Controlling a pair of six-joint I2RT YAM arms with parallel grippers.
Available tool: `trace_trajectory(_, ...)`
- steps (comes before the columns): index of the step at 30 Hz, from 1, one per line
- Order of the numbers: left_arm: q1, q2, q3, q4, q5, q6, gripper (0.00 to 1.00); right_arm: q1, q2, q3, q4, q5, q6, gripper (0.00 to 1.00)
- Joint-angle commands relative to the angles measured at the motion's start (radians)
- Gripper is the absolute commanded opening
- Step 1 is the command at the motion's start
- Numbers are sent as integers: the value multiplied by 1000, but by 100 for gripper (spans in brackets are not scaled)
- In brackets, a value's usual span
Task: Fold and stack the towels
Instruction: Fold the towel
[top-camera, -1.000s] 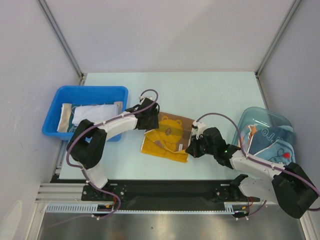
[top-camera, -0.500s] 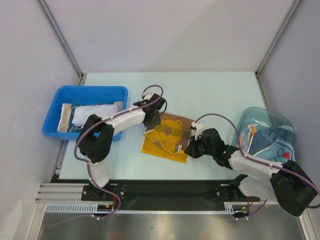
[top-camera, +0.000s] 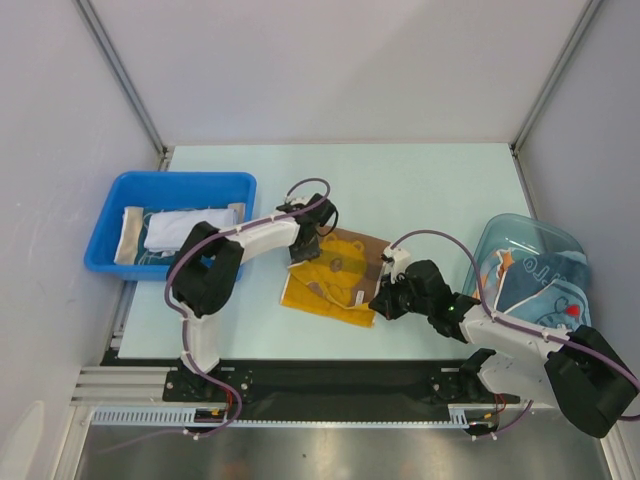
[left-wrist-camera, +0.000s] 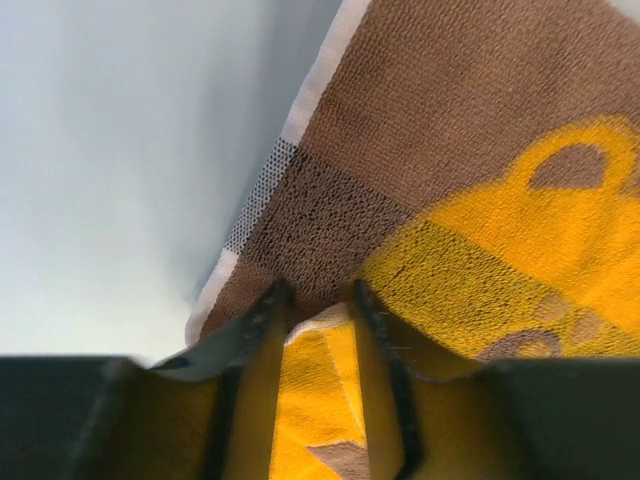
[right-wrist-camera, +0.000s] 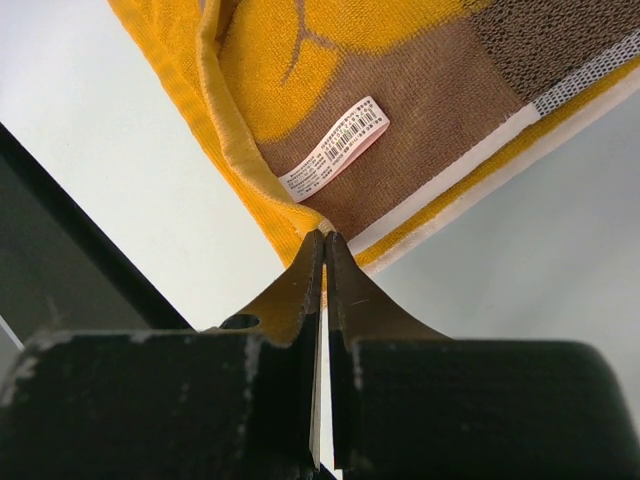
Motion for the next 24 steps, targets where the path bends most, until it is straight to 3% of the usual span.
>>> trace_trajectory(1, -6, 9, 40, -28, 0, -22, 29, 6, -12, -3, 46, -1, 5, 0)
trace_trajectory(3, -6, 5, 51, -37, -4, -19, 26, 7, -12, -2, 47, 1, 3, 0)
trace_trajectory(6, -7, -6, 80, -63, -26, -5, 12, 7, -7, 0, 46, 2, 2, 0)
trace_trajectory(7, -6, -7, 86, -72, -27, 1, 2, 7, -3, 1, 46, 4, 3, 0)
trace_trajectory(8, -6, -14, 92, -80, -29, 9, 0, 7, -1, 1, 46, 7, 3, 0)
trace_trajectory(14, -21, -44, 124, -121, -61, 53, 0, 7, 5, 14, 32, 21, 0, 0)
trace_trajectory(20, -24, -132, 117, -74, -55, 117, 0, -9, -12, 107, -71, 225, 12, 0)
trace_trajectory(24, 9, -169, 219, 12, -18, 211, 0, -178, 55, 304, -33, 257, -46, 0)
